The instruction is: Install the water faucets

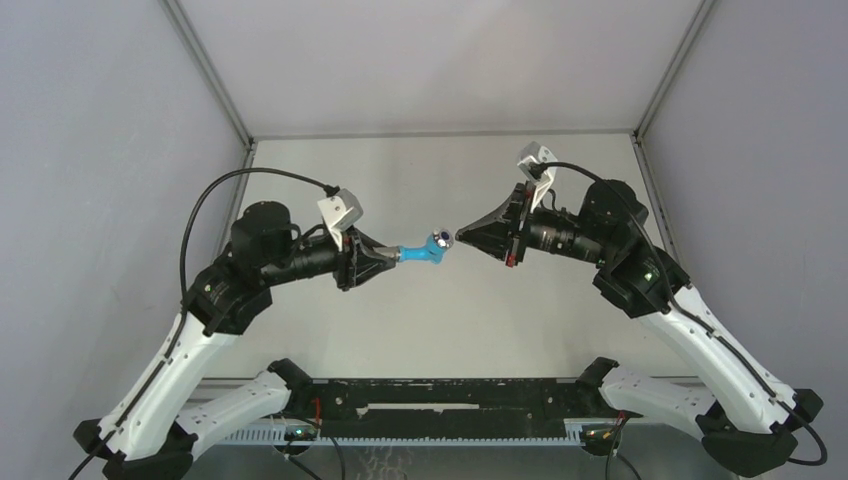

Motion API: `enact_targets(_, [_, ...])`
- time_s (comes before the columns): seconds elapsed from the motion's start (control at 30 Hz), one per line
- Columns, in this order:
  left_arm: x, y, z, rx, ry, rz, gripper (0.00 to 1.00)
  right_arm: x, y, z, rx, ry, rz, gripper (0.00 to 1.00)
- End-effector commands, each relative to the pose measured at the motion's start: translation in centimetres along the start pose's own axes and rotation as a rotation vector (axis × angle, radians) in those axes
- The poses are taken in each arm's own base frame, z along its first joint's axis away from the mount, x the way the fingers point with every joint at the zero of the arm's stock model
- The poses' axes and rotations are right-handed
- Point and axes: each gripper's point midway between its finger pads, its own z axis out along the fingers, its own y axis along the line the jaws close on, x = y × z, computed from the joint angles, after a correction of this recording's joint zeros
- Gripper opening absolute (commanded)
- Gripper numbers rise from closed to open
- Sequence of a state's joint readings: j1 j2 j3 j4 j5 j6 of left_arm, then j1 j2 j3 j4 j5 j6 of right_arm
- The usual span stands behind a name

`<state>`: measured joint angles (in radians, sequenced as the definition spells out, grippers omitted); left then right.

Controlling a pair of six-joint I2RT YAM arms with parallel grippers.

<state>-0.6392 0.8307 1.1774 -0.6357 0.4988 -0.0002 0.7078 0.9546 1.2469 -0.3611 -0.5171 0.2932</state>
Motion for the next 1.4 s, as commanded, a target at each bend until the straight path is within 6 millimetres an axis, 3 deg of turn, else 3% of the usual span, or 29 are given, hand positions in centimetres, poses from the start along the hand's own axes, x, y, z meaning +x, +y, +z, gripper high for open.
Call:
enact_targets(0.0, [-2.1, -0.3, -0.1, -0.001, -0.047, -0.007, 0.00, -0.4, 0.9, 0.2, -0.056, -0.043, -0.030, 0.00])
enact_targets(0.23, [-2.2, -0.2, -0.2, -0.007, -0.044, -0.005, 0.00, 1.2, 0.3, 1.3, -0.052, 0.017, 0.000, 0.00])
enact_targets(0.53, [-2.4, -1.1, -0.5, 0.035, -0.059, -0.002, 0.00, 3.1, -2.0, 3.7, -0.005, 0.091, 0.060, 0.00])
enact_targets(0.63, [-2.7, -1.4, -0.7, 0.044, -0.061, -0.014, 0.00, 2.7, -2.8, 3.6, 0.043, 0.075, 0.053, 0.13])
enact_targets(0.73, [-2.9, -1.5, -0.7, 0.046, -0.063, -0.023, 0.00, 1.8, -3.4, 2.7, 0.108, 0.030, 0.043, 0.42])
enact_targets(0.87, [-3.0, -1.8, -0.7, 0.062, -0.068, -0.027, 0.00, 0.6, -3.8, 1.3, 0.168, -0.055, 0.015, 0.58])
enact_targets(0.97, [-3.4, -2.2, -0.7, 0.083, -0.076, -0.024, 0.00, 1.2, -3.6, 0.3, 0.136, -0.141, -0.023, 0.70])
enact_targets(1.07, [-3.7, -2.6, -1.0, 0.102, -0.084, -0.016, 0.00, 1.3, -1.4, -0.6, -0.002, -0.249, -0.124, 0.75])
enact_targets(1.17, [-3.9, -3.0, -1.3, 0.117, -0.095, -0.007, 0.00, 2.9, 0.2, -1.6, -0.123, -0.304, -0.266, 0.84])
enact_targets(1.37, [-5.0, -4.7, -2.2, 0.195, -0.149, 0.027, 0.00, 4.5, 0.9, -1.2, -0.224, -0.278, -0.261, 0.86])
